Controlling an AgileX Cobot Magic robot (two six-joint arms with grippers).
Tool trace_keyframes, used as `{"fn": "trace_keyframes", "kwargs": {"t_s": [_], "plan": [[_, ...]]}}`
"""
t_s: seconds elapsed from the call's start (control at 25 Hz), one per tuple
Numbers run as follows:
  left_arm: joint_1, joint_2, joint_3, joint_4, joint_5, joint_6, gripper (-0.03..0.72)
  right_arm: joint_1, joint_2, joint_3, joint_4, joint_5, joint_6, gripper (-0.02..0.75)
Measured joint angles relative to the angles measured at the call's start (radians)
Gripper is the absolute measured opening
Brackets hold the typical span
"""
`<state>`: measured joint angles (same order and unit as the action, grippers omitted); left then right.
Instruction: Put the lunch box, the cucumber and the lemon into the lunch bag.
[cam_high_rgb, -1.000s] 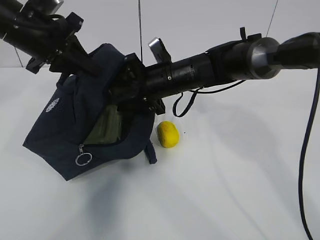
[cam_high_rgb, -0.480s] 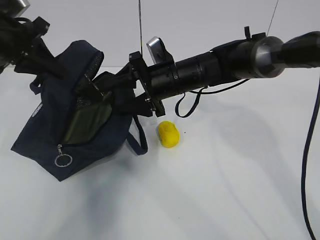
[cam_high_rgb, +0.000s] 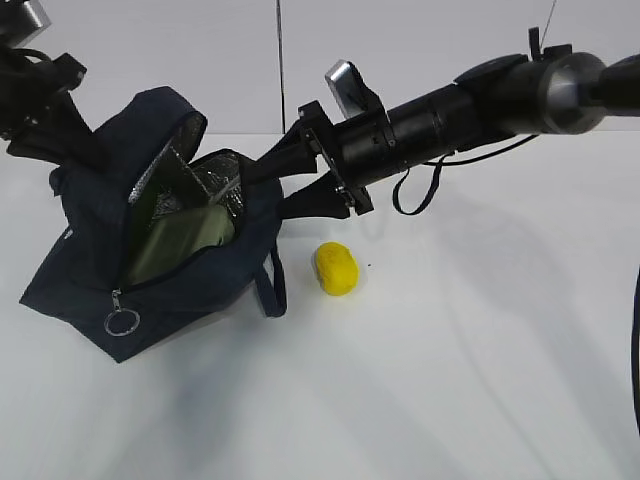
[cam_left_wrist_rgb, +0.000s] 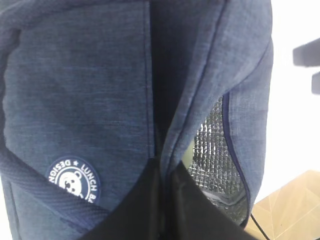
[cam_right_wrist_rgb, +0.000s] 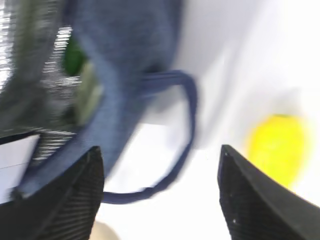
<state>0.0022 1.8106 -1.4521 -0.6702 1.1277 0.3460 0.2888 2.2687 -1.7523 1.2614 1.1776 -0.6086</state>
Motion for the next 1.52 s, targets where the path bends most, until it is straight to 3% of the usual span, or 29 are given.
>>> {"fn": "trace_keyframes", "kwargs": {"t_s": [0.36,0.6,1.08,1.52], "plan": [[0.000,0.000,0.000,0.037,-0.003,-0.019,-0.006,0.002,-0.012,-0.238,-0.511,0.029,0.274,0.529],[0.000,0.000,0.000,0.035,-0.003,-0.040,-0.006,0.051,-0.012,-0.261,-0.805,0.042,0.399,0.529],[0.000,0.000,0.000,0.037,0.027,-0.076,-0.006,0.103,0.044,-0.261,-0.946,0.003,0.570,0.529],[0.000,0.000,0.000,0.020,0.032,-0.077,-0.006,0.105,0.110,-0.261,-0.894,-0.021,0.587,0.529]]}}
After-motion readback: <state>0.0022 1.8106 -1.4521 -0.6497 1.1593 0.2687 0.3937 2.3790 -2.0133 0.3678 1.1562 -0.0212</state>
